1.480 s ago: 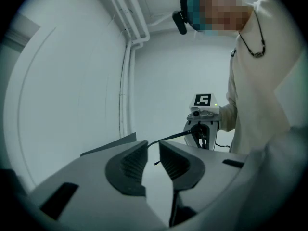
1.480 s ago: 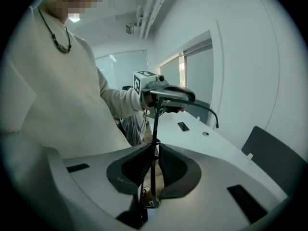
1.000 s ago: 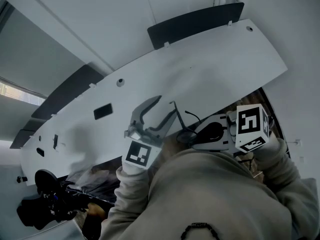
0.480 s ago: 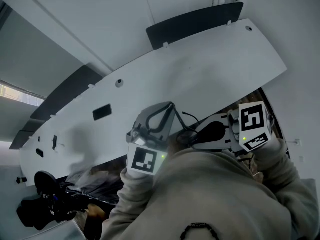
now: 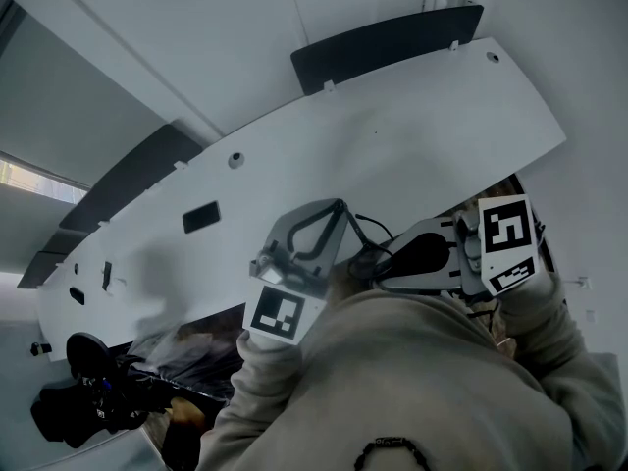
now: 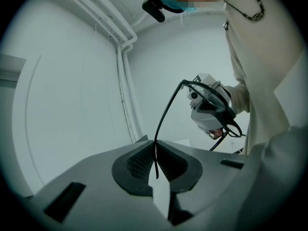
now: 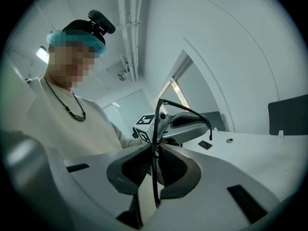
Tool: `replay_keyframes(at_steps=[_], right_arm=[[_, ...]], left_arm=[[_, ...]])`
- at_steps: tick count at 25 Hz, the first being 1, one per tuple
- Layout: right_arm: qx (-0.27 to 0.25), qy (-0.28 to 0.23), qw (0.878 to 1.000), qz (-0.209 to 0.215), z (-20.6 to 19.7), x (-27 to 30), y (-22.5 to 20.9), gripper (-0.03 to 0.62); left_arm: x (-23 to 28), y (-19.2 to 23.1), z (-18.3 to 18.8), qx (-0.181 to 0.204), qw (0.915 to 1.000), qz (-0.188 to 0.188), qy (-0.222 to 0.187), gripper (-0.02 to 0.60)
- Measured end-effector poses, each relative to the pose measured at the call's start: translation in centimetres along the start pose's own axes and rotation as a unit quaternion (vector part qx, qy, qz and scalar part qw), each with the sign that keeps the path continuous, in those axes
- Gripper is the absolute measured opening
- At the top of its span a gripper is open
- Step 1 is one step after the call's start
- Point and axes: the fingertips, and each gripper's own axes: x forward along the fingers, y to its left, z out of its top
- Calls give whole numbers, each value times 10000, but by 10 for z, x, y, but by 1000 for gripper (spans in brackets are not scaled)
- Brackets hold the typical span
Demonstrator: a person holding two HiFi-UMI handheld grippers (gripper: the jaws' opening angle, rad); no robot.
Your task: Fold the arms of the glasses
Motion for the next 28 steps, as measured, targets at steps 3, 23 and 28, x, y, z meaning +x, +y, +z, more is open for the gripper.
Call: replay_keyframes(at_steps=[3, 23, 28], right_arm=[[-19, -25, 10000, -12, 2, -3, -1, 58], [-711, -671, 9951, -142, 31, -12, 15, 58], [-863, -848, 9925, -177, 40, -14, 18, 58]], left_arm=[[2, 1, 0, -33, 10000, -32, 8, 20], [-11, -24, 34, -1931, 9704, -951, -1093, 17], [-14, -29, 41, -2268, 9553, -1281, -1400, 14]])
